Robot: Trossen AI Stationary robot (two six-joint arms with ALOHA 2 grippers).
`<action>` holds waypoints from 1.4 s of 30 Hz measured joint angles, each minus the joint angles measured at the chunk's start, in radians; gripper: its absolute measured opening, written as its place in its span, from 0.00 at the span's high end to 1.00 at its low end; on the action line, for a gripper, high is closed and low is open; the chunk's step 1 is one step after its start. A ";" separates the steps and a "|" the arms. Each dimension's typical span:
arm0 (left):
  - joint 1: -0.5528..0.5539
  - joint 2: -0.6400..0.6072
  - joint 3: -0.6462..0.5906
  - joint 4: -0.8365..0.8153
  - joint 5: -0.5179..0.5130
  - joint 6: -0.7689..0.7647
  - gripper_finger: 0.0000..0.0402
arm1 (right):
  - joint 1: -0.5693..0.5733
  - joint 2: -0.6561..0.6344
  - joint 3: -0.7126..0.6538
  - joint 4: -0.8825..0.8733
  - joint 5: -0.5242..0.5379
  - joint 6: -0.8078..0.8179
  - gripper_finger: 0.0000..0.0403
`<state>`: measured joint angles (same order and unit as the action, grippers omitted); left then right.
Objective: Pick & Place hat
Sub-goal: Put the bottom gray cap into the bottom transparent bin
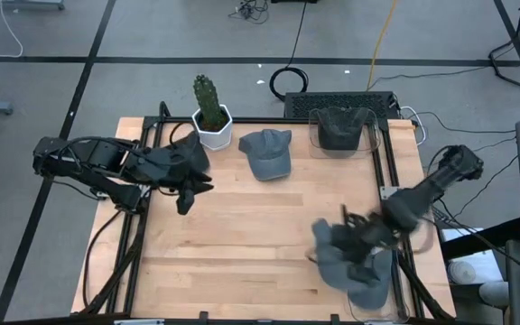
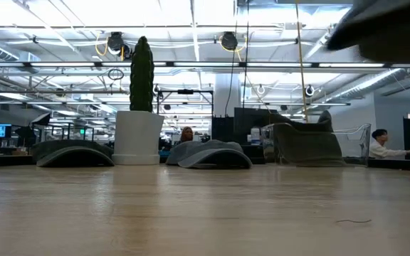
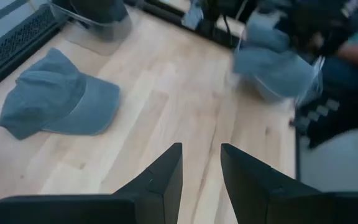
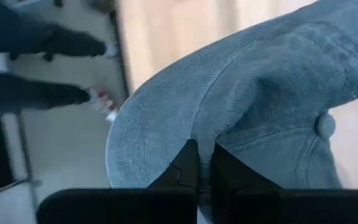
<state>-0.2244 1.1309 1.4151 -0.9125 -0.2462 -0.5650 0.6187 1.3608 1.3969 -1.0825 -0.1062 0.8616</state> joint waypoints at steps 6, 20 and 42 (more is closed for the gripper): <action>-0.017 0.019 0.000 0.096 -0.074 -0.076 0.71 | 0.258 -0.026 0.005 -0.071 0.003 0.239 1.00; -0.080 0.202 -0.001 0.313 -0.098 -0.155 0.71 | 0.424 -0.014 -0.170 0.065 0.129 0.414 0.97; -0.096 0.265 0.000 0.338 -0.015 -0.142 0.71 | 0.424 -0.015 -0.464 0.430 -0.106 0.492 0.96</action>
<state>-0.3202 1.3960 1.4147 -0.5747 -0.2611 -0.7068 1.0428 1.3460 0.9329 -0.6523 -0.2126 1.3537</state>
